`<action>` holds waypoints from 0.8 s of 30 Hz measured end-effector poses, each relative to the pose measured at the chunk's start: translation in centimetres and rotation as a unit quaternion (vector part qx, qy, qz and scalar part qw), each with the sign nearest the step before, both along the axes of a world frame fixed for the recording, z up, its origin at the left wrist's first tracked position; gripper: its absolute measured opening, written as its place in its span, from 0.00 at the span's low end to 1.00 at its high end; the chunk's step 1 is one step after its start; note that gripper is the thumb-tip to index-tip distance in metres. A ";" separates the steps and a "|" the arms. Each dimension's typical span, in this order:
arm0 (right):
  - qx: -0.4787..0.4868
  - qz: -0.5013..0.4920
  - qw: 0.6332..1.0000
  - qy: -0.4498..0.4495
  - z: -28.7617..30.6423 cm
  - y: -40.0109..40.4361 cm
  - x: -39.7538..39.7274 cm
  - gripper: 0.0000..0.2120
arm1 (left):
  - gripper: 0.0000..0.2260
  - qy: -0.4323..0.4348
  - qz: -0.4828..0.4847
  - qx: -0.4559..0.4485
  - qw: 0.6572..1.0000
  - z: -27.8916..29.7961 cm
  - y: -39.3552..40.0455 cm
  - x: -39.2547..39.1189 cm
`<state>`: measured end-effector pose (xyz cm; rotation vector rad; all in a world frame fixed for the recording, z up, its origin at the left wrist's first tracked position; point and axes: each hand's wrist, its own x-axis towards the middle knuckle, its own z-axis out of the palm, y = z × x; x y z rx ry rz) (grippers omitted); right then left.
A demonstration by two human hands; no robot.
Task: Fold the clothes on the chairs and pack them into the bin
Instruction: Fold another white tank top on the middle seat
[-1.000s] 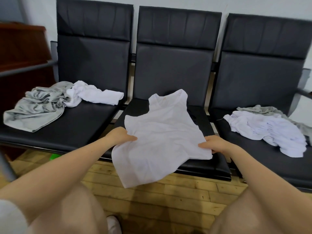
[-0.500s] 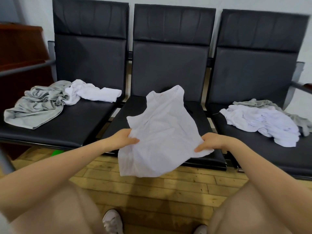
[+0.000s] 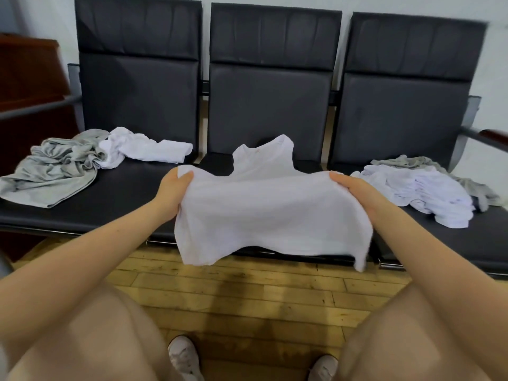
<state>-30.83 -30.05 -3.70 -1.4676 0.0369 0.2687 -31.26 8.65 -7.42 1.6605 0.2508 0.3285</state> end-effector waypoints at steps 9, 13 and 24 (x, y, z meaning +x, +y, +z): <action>-0.380 0.049 0.917 0.107 -5.4 -1.4 1.3 0.13 | 0.11 0.153 -0.062 0.352 0.921 -4.2 -0.5 0.8; -0.475 -0.015 0.880 0.030 -7.0 0.3 4.0 0.20 | 0.17 0.151 -0.002 0.437 0.887 -4.4 -0.2 2.7; -0.433 -0.137 0.891 -0.020 -7.8 4.7 14.3 0.18 | 0.17 0.177 0.012 0.359 0.917 -4.9 -1.2 11.5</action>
